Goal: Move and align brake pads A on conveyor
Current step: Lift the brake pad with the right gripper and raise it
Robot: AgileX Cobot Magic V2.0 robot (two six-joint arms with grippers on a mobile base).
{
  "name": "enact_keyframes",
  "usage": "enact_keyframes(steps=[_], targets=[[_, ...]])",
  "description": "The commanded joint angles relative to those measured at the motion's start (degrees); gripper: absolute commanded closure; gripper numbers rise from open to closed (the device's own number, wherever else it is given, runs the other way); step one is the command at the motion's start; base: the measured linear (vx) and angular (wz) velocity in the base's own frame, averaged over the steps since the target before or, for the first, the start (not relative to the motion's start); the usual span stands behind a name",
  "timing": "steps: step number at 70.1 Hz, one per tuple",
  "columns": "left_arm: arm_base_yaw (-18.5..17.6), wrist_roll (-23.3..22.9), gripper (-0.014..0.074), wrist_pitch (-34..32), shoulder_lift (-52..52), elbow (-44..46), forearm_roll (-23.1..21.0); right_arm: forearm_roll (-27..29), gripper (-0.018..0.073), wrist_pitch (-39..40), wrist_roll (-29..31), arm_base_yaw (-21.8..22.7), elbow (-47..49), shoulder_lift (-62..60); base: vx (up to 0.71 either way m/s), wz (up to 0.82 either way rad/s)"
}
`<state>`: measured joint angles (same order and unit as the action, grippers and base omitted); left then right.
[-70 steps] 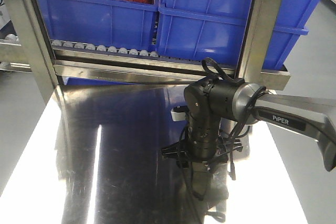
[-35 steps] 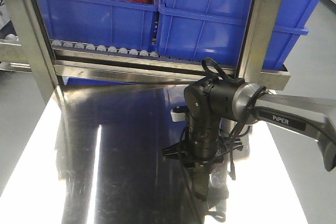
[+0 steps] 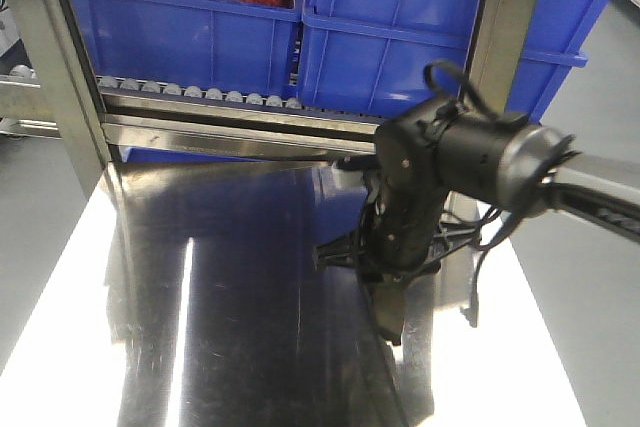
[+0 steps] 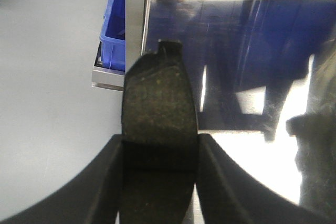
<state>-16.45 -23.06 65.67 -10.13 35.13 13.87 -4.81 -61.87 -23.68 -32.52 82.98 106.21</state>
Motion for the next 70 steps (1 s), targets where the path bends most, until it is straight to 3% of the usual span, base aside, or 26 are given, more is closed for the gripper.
enact_keyframes(steps=[1, 16, 36, 70], targets=[[0.0, 0.1, 0.0603, -5.1, -0.8, 1.7, 1.0, -2.2, 0.0571, 2.0, 1.0, -0.2, 1.3, -7.0, 0.00, 0.00], [0.0, 0.1, 0.0603, -5.1, -0.8, 1.7, 1.0, -3.1, 0.0571, 3.5, 2.1, 0.0, 1.3, -15.0, 0.00, 0.00], [0.0, 0.1, 0.0603, -5.1, -0.8, 1.7, 1.0, -3.1, 0.0571, 2.4, 5.5, 3.4, 0.6, -19.6, 0.00, 0.00], [0.0, 0.1, 0.0603, -5.1, -0.8, 1.7, 1.0, -2.4, 0.0571, 8.6, 7.8, 15.5, -24.0, -39.4, 0.00, 0.00]])
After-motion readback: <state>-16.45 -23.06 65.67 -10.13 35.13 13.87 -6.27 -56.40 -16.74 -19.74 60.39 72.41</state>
